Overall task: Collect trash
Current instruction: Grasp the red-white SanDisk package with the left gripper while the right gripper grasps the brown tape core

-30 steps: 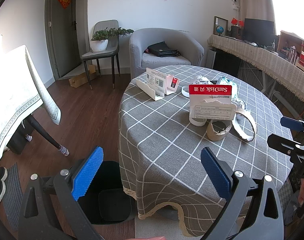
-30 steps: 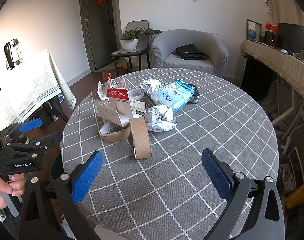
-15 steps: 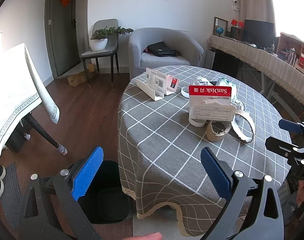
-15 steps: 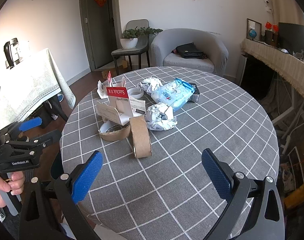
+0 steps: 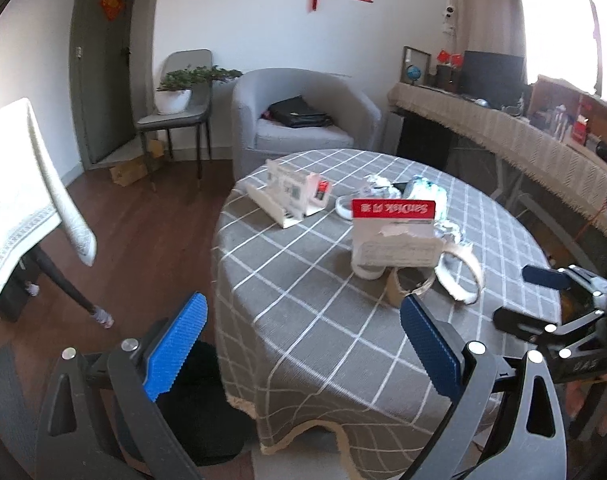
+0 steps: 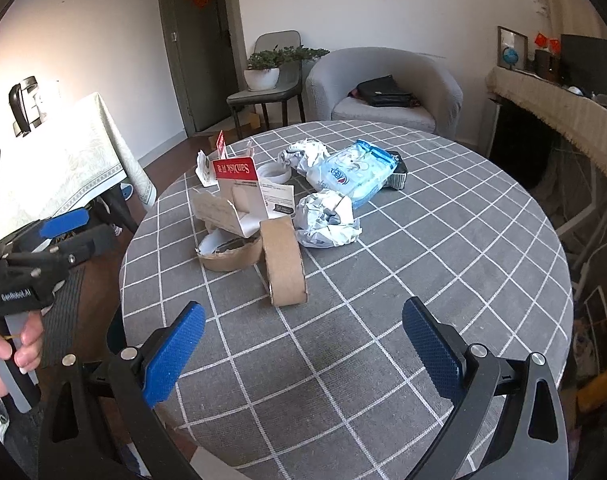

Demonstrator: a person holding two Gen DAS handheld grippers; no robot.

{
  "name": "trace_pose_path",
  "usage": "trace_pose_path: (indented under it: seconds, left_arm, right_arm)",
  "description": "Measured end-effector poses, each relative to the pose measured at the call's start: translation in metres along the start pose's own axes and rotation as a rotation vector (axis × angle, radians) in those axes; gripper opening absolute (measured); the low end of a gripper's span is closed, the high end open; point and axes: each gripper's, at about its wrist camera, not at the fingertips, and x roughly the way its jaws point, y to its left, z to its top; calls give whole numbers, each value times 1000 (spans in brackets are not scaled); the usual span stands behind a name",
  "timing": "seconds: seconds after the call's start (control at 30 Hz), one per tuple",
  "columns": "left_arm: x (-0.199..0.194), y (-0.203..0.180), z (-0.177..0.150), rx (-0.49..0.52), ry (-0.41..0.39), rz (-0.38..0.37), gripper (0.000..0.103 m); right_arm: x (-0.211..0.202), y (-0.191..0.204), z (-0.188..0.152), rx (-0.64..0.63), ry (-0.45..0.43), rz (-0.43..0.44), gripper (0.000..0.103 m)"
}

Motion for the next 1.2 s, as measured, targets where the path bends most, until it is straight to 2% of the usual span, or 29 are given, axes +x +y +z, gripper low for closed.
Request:
trace_pose_path:
  seconds: [0.07, 0.13, 0.23, 0.37, 0.5, 0.77, 0.9, 1.1, 1.2]
  left_arm:
    - [1, -1, 5, -16, -9, -58, 92]
    - [4, -3, 9, -16, -15, -100, 91]
    - [10, -10, 16, -19, -32, -166, 91]
    - [23, -12, 26, -76, -27, -263, 92]
    - [34, -12, 32, -101, -21, -297, 92]
    - [68, -15, 44, -123, 41, -327, 92]
    - [87, -26, 52, -97, 76, -344, 93]
    - [109, -33, 57, -42, 122, -329, 94]
    - [117, -28, 56, -55, 139, -340, 94]
  right_arm:
    - [3, -3, 2, 11, 1, 14, 93]
    - [5, -3, 4, 8, 2, 28, 89]
    - [8, -2, 9, 4, -6, 45, 84]
    - [16, -2, 12, 8, 9, 62, 80]
    - [24, -4, 12, 19, 28, 79, 79]
    - [34, -7, 21, 14, 42, 103, 79]
    - [40, -10, 28, 15, 49, 111, 79]
    - [47, -13, 34, -10, 83, 131, 79]
    - [49, -10, 37, -21, 91, 150, 79]
